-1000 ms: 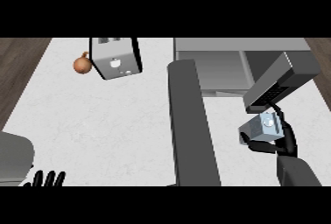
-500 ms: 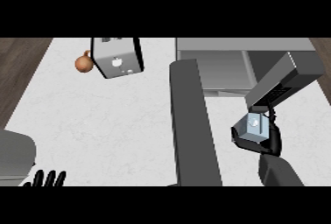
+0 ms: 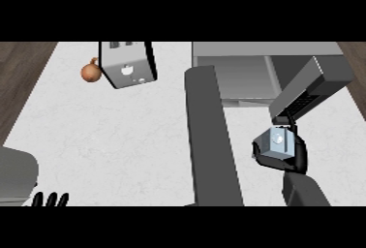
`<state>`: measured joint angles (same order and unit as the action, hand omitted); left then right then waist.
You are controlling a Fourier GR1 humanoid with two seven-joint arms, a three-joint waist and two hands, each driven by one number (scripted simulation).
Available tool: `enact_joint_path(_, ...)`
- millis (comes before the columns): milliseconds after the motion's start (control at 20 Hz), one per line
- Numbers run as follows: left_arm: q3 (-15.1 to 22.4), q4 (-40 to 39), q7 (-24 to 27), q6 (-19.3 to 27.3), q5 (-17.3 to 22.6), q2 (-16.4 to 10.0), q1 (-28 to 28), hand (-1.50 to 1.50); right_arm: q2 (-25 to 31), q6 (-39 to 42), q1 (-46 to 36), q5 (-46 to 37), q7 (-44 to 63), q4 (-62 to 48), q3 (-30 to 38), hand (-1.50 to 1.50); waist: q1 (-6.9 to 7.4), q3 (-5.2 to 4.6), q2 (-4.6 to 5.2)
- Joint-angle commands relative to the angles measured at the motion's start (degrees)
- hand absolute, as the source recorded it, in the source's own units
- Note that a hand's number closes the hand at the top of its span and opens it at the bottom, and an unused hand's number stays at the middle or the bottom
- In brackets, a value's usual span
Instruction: Pick up the milk, place it into the microwave and close the microwave
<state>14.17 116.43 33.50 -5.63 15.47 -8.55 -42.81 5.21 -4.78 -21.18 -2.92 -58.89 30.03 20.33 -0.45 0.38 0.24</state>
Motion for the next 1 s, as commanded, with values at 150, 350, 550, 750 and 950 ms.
enact_joint_path(150, 3.46, 0.50, 0.11, 1.37, -2.67, 1.21, -1.23, -1.50, 0.35, 1.87, 10.98, -2.02, 7.58, 20.37, -7.00, 1.50, -0.38, -0.50, -0.74)
enact_joint_path(350, 1.62, -2.23, 3.99, -0.07, -1.82, 0.68, -1.63, -1.50, -2.62, 6.44, 19.71, -0.48, 12.23, 34.44, -11.34, 1.50, -0.50, -0.53, -0.78)
enact_joint_path(550, 1.66, 0.36, 2.83, 0.34, -0.09, 0.58, -3.86, -1.50, -5.04, 11.09, 21.82, 5.56, 17.13, 40.99, -14.26, 1.50, 0.01, -0.45, -0.58)
enact_joint_path(750, 1.82, 1.84, -1.98, 3.31, -0.61, 1.59, 0.25, -1.50, -5.14, 8.07, 24.36, 10.57, 23.85, 51.52, -19.94, 1.50, 0.12, -0.41, -0.42)
enact_joint_path(950, 0.27, -0.69, 1.58, 0.92, 0.30, 0.18, -1.59, -1.50, -5.18, 1.90, 18.19, 8.82, 29.71, 52.82, -19.32, 1.50, 0.73, -0.40, -0.34)
